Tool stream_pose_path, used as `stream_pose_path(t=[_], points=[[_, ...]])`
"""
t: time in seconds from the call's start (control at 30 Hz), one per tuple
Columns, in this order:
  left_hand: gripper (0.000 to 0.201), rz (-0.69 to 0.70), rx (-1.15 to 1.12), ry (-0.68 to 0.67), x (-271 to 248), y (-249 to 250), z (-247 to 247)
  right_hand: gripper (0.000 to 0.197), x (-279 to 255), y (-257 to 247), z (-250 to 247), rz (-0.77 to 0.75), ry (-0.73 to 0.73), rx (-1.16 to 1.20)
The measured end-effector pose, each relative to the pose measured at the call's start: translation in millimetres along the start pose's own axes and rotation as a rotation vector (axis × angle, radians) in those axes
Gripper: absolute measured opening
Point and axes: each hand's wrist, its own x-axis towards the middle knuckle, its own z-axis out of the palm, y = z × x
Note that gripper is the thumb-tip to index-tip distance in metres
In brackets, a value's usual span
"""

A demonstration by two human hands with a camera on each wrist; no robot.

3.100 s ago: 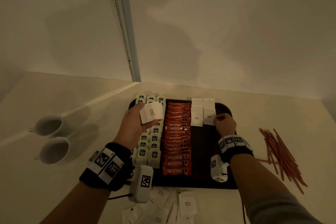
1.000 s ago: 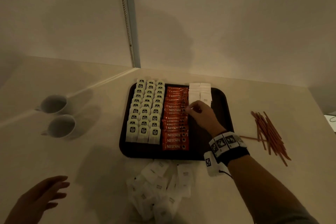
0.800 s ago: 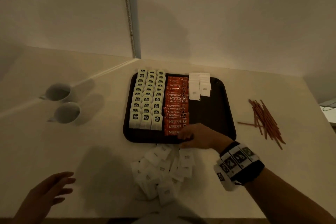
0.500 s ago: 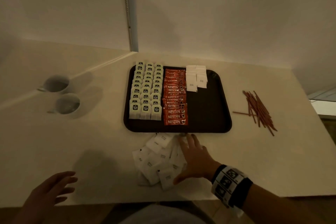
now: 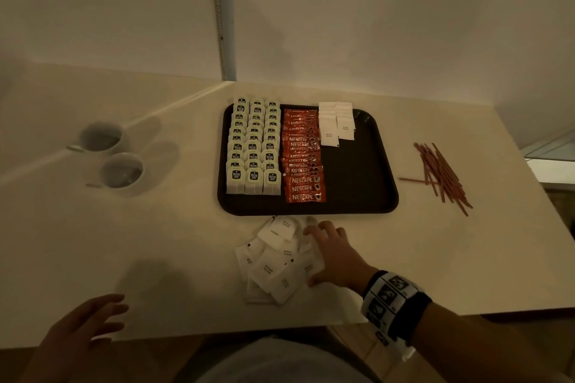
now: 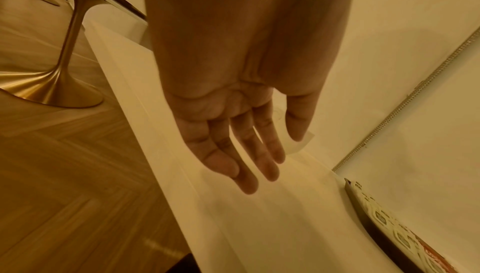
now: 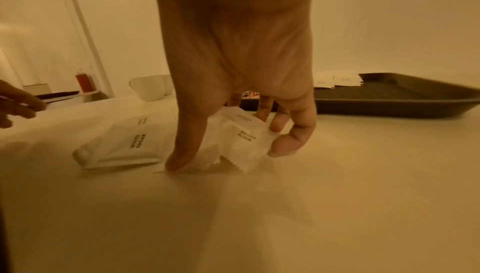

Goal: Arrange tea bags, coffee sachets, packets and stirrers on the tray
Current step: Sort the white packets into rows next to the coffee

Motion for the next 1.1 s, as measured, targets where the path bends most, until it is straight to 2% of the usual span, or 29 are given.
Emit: stream_pose_path(t=[0.07, 0.1, 0.3, 0.5, 0.7, 0.87, 1.03, 1.07, 1.1], points=[[0.021, -0.002, 0.003, -0.003, 2, -1, -3, 0.112, 4, -1, -1, 0.031, 0.006, -0.021], [0.021, -0.001, 0.010, -0.003, 3, 0, -3, 0.112, 5, -2, -2, 0.037, 0.003, -0.044], [0.021, 0.007, 0.014, -0.001, 5, 8, -4, 0.075, 6, -2, -8, 0.011, -0.048, -0.052], [0.021, -0.018, 0.021, 0.010, 8, 12, -3, 0.070, 8, 1, -13, 0.012, -0.058, -0.031], [0.021, 0.000, -0.017, -0.037, 10, 27, 5, 0.061, 11, 2, -16, 0.041, -0.096, -0.032], [0.022, 0.090, -0.002, -0.045, 5, 60, 20, 0.050, 13, 9, -31, 0.026, -0.149, 0.047], [0.017, 0.290, 0.018, -0.111, -5, 130, 62, 0.053, 19, -6, -101, -0.113, -0.233, 0.244], [0.019, 0.344, 0.018, -0.157, -8, 148, 74, 0.051, 22, -13, -118, -0.155, -0.211, 0.260], [0.035, 0.400, 0.014, -0.219, -10, 167, 87, 0.048, 25, -21, -135, -0.195, -0.184, 0.273]])
